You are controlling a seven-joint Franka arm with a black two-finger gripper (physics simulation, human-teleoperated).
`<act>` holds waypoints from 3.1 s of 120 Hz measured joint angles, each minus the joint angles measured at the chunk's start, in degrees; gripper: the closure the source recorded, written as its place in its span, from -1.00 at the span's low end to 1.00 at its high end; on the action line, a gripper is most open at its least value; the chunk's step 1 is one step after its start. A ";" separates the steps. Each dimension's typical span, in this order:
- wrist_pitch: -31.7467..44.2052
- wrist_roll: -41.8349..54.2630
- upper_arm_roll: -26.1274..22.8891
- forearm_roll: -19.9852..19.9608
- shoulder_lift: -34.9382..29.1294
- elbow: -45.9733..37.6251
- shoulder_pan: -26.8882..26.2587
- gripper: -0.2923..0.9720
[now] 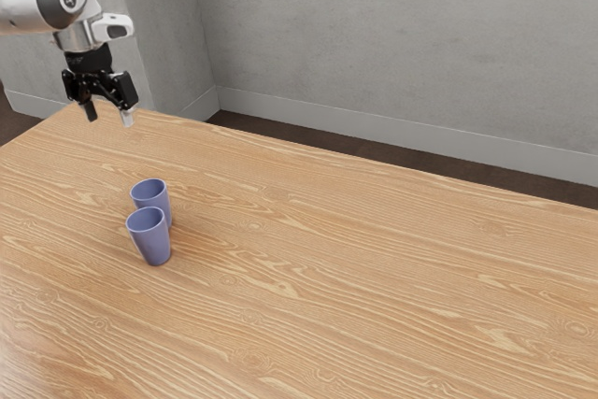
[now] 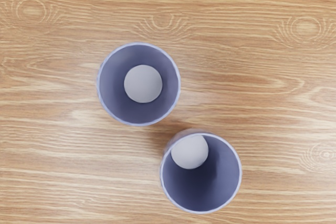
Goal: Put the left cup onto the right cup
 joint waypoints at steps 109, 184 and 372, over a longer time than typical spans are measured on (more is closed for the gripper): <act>17.56 6.96 -0.25 -4.00 10.28 -5.13 4.40 -0.54; 23.62 8.30 -1.12 -4.16 15.20 -6.52 4.40 -0.54; 25.60 8.92 -1.32 -7.44 13.98 -6.64 4.40 0.70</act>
